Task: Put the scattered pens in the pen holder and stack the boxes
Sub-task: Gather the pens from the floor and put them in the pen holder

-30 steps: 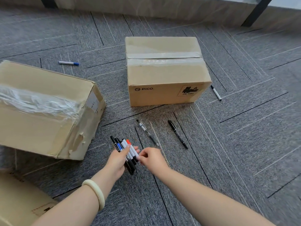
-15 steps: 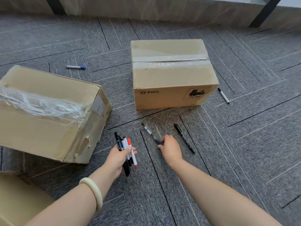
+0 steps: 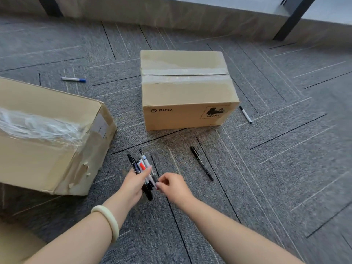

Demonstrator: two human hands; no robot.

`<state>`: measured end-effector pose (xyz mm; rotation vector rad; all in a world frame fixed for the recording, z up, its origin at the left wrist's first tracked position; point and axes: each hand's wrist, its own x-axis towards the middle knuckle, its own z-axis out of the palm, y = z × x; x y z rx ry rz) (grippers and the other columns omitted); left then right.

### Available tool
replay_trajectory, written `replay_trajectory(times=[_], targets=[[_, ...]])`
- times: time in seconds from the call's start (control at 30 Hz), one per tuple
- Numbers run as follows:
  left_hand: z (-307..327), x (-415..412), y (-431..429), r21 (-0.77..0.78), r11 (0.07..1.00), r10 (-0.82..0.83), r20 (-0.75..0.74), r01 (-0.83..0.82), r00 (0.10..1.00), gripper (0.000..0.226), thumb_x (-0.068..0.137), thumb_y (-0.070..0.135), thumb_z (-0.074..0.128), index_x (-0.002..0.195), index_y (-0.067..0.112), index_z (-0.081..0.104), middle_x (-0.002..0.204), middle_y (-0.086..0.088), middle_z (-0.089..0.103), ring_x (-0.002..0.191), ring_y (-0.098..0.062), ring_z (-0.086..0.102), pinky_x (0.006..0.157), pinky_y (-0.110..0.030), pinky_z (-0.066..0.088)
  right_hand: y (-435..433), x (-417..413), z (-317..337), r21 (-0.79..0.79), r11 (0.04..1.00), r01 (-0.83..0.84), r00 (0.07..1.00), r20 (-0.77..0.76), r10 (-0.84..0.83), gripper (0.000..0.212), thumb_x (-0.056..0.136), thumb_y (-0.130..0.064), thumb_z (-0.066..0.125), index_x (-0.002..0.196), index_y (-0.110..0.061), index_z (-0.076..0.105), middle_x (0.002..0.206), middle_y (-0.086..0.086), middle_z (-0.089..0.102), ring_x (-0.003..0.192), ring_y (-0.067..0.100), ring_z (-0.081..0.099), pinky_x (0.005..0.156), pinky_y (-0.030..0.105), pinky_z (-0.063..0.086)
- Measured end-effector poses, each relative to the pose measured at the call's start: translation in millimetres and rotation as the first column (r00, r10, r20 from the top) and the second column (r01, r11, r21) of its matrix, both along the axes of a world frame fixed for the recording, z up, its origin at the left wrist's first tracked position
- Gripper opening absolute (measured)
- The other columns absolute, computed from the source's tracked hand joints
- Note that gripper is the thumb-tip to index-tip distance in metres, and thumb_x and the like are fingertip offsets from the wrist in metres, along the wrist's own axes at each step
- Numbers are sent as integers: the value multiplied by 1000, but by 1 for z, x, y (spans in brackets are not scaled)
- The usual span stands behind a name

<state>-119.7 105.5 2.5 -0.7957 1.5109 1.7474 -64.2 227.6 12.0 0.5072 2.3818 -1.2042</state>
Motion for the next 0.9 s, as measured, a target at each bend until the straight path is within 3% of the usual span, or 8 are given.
replay_trajectory(times=[0.1, 0.2, 0.3, 0.4, 0.57, 0.67, 0.77, 0.9], targets=[[5, 1, 7, -57, 998, -33, -13, 33, 999, 35, 83, 9, 68, 111, 0, 49, 96, -19, 64, 83, -26, 62, 69, -39, 51, 4, 4, 2, 66, 995, -77, 997, -21, 79, 19, 88, -23, 60, 100, -9, 67, 93, 4, 67, 80, 15, 56, 74, 25, 45], [-1, 1, 11, -70, 997, -31, -55, 27, 998, 17, 87, 1, 60, 98, 7, 49, 78, -11, 59, 72, -22, 59, 62, -35, 47, 11, 6, 7, 85, 986, -142, 989, -22, 144, 23, 87, -28, 61, 102, -12, 68, 103, 6, 71, 92, 19, 63, 85, 32, 50], [-3, -3, 8, -65, 998, -17, -51, 14, 999, 12, 89, 5, 58, 96, 10, 49, 79, -9, 56, 69, -20, 56, 69, -37, 48, 48, 0, 4, 151, 987, 51, 998, -55, -43, 25, 88, -30, 60, 108, -15, 65, 109, 0, 68, 98, 13, 63, 92, 30, 52], [-3, -5, 3, -39, 999, -11, -28, 10, 1000, 9, 92, 6, 54, 95, 12, 49, 79, -7, 52, 69, -19, 52, 87, -46, 46, 97, -3, -11, 338, 892, 301, 953, -73, -294, 36, 84, -27, 64, 116, -13, 57, 118, 2, 58, 112, 18, 56, 100, 33, 46], [-5, -3, -3, 13, 1000, -7, 17, 6, 1000, 26, 92, 9, 55, 114, 8, 42, 82, -8, 53, 70, -19, 54, 98, -47, 45, 115, 1, -31, 506, 831, 231, 960, 22, -280, 44, 84, -24, 66, 122, -6, 51, 126, 11, 51, 117, 27, 47, 102, 37, 39], [-5, 0, -4, 53, 999, -6, 68, 3, 998, 37, 91, 6, 55, 124, 4, 40, 83, -11, 54, 69, -20, 55, 78, -40, 52, 113, 0, -35, 489, 837, 246, 952, 39, -303, 28, 87, -18, 61, 112, -5, 56, 118, 12, 58, 107, 27, 53, 92, 38, 45], [-3, 1, -5, 51, 999, 9, 90, -14, 996, 45, 90, 5, 55, 132, 1, 37, 85, -12, 55, 68, -20, 56, 67, -35, 52, 100, 1, -27, 370, 897, 243, 955, 72, -288, 24, 90, -19, 58, 110, -6, 59, 112, 11, 63, 95, 23, 60, 79, 32, 48], [-8, -2, -8, 31, 999, 32, 76, -34, 997, 63, 87, 9, 60, 141, -1, 30, 89, -9, 62, 72, -18, 61, 95, -44, 48, 51, 1, 0, 20, 996, 82, 993, 83, -84, 24, 89, -20, 58, 111, -10, 62, 98, -4, 64, 74, 4, 54, 67, 12, 44]])
